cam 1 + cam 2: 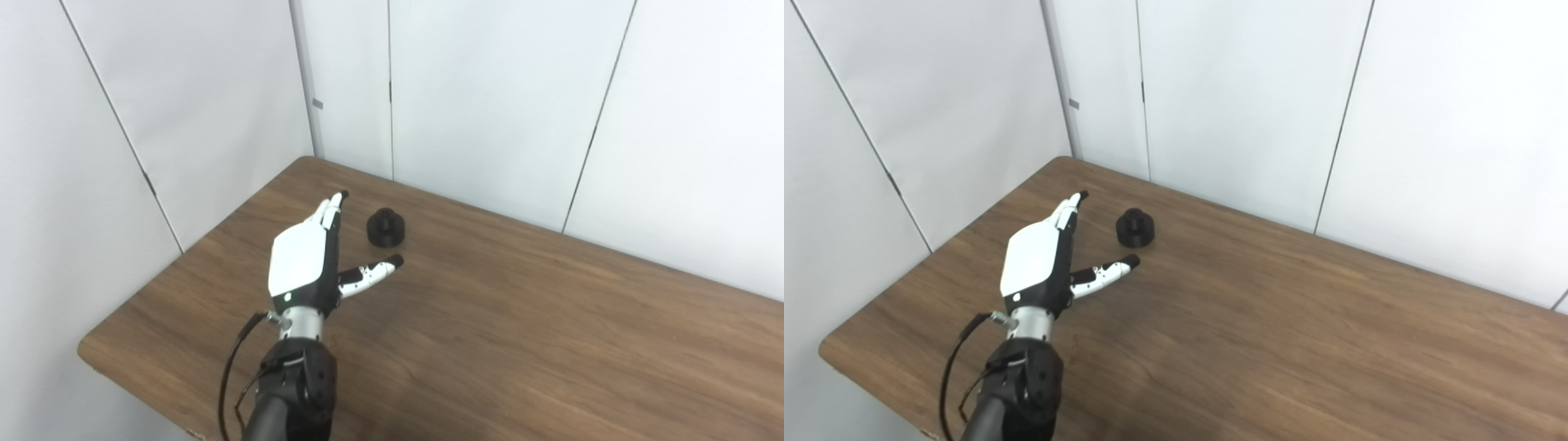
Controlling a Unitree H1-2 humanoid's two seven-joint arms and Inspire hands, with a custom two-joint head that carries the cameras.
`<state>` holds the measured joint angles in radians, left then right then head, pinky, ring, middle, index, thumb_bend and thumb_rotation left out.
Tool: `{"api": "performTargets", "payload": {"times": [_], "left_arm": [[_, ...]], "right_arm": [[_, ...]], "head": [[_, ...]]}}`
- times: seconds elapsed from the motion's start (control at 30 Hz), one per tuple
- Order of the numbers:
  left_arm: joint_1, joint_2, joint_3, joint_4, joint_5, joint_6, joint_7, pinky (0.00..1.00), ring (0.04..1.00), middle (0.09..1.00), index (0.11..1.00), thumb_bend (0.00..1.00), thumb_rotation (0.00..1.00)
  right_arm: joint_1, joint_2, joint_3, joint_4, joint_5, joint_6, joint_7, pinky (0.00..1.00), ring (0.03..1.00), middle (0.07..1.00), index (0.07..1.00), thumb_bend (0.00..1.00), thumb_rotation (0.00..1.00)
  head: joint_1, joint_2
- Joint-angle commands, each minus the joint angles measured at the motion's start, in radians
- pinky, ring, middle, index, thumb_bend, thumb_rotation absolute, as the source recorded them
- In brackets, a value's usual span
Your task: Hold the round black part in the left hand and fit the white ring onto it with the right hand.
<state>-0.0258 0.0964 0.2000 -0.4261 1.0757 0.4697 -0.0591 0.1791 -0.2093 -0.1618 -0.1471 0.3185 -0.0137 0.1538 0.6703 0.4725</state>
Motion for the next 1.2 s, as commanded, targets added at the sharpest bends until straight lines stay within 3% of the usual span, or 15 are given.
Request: {"api": "performTargets", "payload": {"times": [0.0,0.13,0.43,0.77,1.17], "left_arm": [[-0.052,-0.001,0.026,0.029,0.030,-0.001,-0.003,0.91,0.943,0.988,0.981,0.88,0.58],[-0.099,-0.006,0.062,0.131,0.028,0.000,0.014,0.97,0.967,1.000,0.987,0.89,0.52],[-0.180,0.019,0.110,0.351,-0.031,0.000,0.094,1.00,0.986,1.000,0.979,0.92,0.48],[-0.234,0.076,0.106,0.546,-0.162,-0.001,0.215,1.00,0.996,1.000,0.958,0.92,0.44],[-0.281,0.120,0.067,0.690,-0.338,-0.006,0.311,1.00,0.986,0.995,0.939,0.97,0.44]], "right_arm": [[0.033,0.001,-0.001,0.062,0.007,0.029,0.008,0.99,1.000,1.000,1.000,0.75,0.81],[0.036,-0.002,-0.003,0.060,0.012,0.027,0.013,0.99,1.000,1.000,1.000,0.72,0.80],[0.041,-0.005,-0.012,0.065,0.023,0.024,0.022,1.00,1.000,1.000,1.000,0.73,0.79],[0.055,-0.010,-0.019,0.067,0.022,0.011,0.032,0.99,1.000,1.000,1.000,0.73,0.79],[0.075,-0.018,-0.025,0.071,0.023,-0.009,0.054,0.98,1.000,1.000,1.000,0.72,0.79]], "head": [[-0.001,0.001],[-0.002,0.001],[-0.005,-0.002],[-0.013,-0.006],[-0.041,-0.010]]}}
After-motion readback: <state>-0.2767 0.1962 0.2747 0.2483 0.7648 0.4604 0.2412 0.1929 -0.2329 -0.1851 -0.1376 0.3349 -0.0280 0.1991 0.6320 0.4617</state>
